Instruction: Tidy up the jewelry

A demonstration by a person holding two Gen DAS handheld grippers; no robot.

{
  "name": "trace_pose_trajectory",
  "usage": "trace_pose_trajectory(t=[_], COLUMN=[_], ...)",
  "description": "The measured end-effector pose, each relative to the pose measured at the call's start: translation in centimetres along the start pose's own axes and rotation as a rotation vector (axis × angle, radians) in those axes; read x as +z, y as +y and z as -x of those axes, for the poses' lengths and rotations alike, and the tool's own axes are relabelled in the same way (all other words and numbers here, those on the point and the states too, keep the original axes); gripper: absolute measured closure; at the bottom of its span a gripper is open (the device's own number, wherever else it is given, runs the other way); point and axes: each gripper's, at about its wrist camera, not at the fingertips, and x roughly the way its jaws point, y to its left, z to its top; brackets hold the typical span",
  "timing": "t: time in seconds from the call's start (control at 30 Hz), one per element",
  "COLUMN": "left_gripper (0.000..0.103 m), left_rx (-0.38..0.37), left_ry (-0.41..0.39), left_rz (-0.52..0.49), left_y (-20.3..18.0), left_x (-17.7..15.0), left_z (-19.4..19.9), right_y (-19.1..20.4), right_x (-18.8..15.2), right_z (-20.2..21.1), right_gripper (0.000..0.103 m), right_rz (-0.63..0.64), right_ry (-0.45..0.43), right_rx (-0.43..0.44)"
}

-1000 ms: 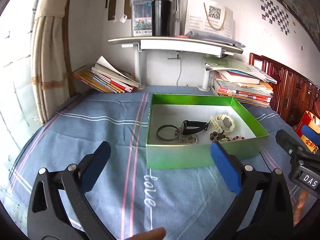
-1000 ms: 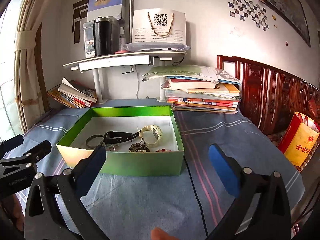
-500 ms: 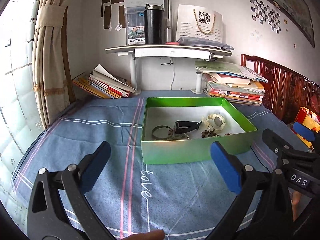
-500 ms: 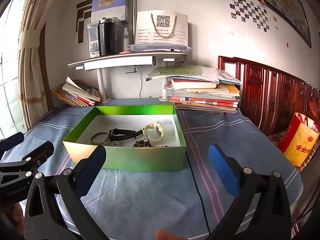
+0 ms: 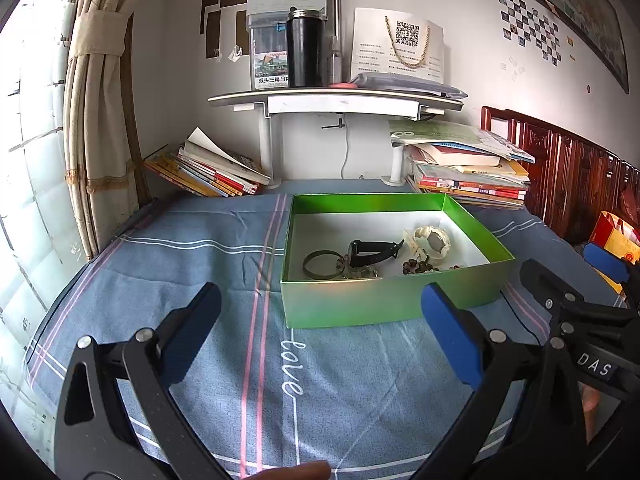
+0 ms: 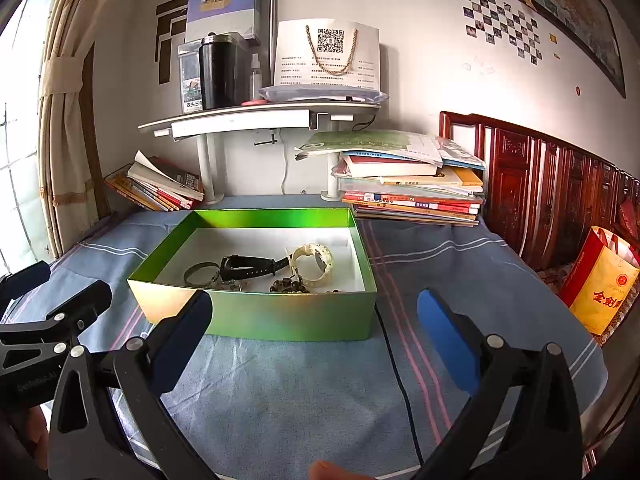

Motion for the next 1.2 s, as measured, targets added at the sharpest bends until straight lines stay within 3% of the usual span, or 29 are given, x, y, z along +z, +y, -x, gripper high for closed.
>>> trace_pose_trajectory(t=[1.2], left_gripper=[0.004], left_rx=[0.007], left_ry=[0.0], left_rz=[-0.011], left_y=[0.47], left_x=[0.17], left_z=[-0.36], right_y=[0.15], right_x=[-0.16], right_z=[-0.57], right_gripper=[0.003], right_rz=[0.009], right_ry=[0.018], right_rx=[0.01])
